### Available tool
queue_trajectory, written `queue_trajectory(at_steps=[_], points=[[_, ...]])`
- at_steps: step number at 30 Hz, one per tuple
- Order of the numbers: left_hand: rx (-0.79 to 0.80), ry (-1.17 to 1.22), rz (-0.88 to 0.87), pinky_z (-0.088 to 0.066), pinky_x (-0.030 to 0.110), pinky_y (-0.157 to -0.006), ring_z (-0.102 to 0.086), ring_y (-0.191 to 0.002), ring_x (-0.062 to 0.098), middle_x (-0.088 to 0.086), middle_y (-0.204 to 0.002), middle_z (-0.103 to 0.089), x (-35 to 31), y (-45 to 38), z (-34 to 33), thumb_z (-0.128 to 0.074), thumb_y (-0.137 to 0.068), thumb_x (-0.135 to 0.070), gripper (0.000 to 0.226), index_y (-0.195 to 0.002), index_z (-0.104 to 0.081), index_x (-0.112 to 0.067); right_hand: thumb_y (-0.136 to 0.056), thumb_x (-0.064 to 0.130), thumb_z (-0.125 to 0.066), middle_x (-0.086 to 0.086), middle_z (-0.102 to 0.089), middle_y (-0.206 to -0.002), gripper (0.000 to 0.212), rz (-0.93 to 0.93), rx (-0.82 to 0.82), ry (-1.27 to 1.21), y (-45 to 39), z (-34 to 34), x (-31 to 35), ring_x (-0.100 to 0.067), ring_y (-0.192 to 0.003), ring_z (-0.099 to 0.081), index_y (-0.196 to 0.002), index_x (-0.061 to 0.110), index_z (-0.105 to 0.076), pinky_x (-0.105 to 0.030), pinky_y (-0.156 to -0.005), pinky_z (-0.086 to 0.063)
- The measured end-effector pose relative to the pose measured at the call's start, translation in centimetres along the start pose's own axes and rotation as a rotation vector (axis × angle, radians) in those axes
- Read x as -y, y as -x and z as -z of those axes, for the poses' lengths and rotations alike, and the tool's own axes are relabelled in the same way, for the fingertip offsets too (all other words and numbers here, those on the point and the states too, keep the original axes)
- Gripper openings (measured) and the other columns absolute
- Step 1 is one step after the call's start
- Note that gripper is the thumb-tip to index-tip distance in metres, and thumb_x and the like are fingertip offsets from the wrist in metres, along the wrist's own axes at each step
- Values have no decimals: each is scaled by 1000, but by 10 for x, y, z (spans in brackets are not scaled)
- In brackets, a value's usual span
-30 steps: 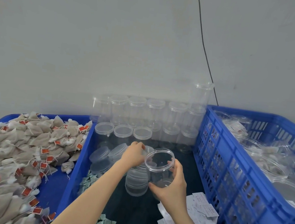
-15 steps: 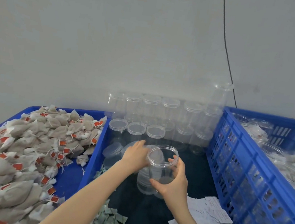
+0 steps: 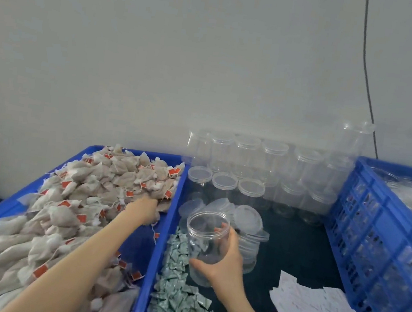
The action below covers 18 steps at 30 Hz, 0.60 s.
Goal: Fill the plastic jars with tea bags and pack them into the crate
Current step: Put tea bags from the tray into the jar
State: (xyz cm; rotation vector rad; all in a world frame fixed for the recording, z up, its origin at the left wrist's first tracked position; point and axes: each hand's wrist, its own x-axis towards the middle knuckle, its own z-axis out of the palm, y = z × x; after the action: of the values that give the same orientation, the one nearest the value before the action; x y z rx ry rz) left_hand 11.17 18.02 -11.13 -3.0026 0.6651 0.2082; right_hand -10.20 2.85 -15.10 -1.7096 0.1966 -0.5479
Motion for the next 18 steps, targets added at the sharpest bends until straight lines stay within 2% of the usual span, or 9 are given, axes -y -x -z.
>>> queue_trajectory(at_steps=[3, 6, 9, 12, 14, 18], points=[[25, 69, -27, -37, 35, -102, -42, -129, 31, 18, -142, -40, 7, -7, -16, -56, -92, -20, 52, -138, -39, -4, -48, 39, -89, 27, -58, -125, 91, -1, 21, 15, 1, -10, -3, 9, -121, -51, -126, 48, -42, -14, -96, -43], [88, 160, -53, -38, 38, -103, -44, -127, 35, 19, -143, -39, 2, -13, -26, -52, -94, -16, 59, -148, -27, -13, -49, 41, -88, 32, -56, -121, 91, 1, 24, 42, 1, -17, -6, 8, -120, -52, -126, 51, -40, -17, -95, -43], [132, 85, -41, -38, 40, -104, -41, -129, 33, 15, -143, -39, -5, -13, -40, -50, -95, -19, 53, -146, -33, -16, -50, 36, -88, 32, -57, -120, 89, -10, 19, 53, 1, -22, -10, 8, -119, -53, -121, 58, -40, -17, -91, -46], [9, 21, 18, -39, 41, -101, -36, -131, 33, 14, -142, -36, -5, -11, -49, -51, -95, -18, 50, -143, -36, -15, -50, 36, -88, 35, -55, -122, 89, -21, 27, 53, 2, -25, -13, 13, -119, -50, -119, 62, -38, -7, -84, -45], [-26, -6, 36, -42, 41, -98, -42, -127, 32, 13, -139, -41, -5, -8, -49, -51, -95, -18, 46, -139, -40, -14, -49, 37, -88, 39, -51, -123, 93, -26, 43, 52, 2, -27, -15, 15, -120, -47, -123, 59, -37, -3, -84, -43], [-95, -40, 81, -47, 38, -90, -58, -115, 28, 9, -126, -58, -7, 0, -31, -49, -94, -14, 33, -126, -54, -14, -48, 39, -88, 42, -50, -121, 93, -39, 59, 60, 3, -31, -16, 14, -118, -49, -124, 56, -37, -9, -84, -44]])
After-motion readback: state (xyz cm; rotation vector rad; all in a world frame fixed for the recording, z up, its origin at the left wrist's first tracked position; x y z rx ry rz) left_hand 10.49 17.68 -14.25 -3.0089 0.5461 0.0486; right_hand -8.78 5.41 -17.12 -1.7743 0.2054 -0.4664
